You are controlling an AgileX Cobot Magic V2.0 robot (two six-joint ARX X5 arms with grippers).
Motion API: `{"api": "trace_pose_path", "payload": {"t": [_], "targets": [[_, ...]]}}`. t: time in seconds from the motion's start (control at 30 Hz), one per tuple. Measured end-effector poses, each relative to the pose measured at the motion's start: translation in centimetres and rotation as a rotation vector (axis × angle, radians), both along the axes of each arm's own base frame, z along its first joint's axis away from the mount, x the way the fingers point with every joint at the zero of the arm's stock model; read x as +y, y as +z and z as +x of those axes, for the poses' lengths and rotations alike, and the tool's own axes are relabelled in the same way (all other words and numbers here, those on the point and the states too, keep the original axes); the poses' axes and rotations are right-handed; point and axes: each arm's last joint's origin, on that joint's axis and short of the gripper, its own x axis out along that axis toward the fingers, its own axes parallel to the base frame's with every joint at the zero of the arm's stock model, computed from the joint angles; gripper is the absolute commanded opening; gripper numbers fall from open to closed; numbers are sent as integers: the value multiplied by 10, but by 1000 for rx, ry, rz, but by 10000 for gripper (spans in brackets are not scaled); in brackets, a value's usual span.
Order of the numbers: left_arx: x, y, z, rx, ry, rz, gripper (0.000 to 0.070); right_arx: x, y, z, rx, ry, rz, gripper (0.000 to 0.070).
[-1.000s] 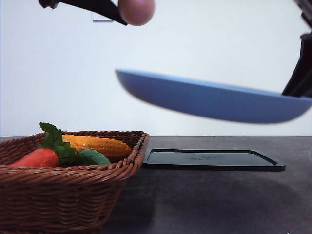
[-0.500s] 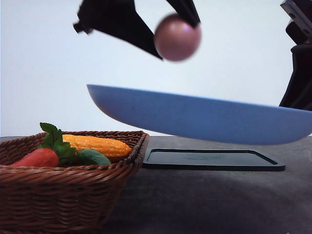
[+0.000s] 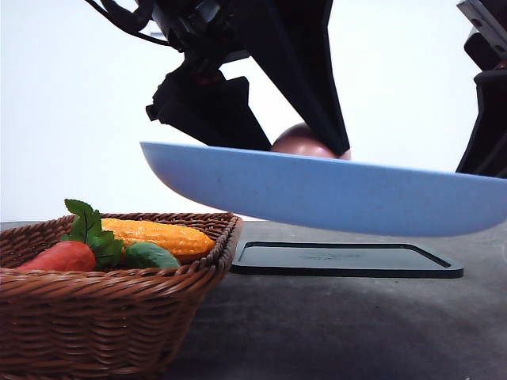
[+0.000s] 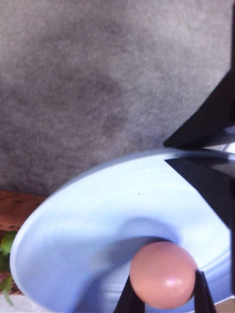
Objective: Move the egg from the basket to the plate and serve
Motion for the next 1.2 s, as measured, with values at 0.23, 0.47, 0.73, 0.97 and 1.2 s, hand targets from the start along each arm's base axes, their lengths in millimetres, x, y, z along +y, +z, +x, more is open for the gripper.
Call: {"api": "trace_pose_path", "payload": {"t": [0.23, 0.47, 0.73, 0.97, 1.2], "targets": [[0, 0, 0, -2, -3, 0, 415, 0, 0, 0, -2, 2, -1, 0], [0, 4, 0, 1, -3, 4, 414, 0, 2, 0, 0, 5, -4, 0], [5, 46, -2, -44, 4, -43, 410, -1, 13, 2, -38, -1, -68, 0], [34, 94, -16, -163, 65, -82, 409, -6, 27, 20, -15, 10, -141, 0], [73, 127, -39, -282, 124, -145, 407, -18, 27, 73, -27, -8, -185, 0]]}}
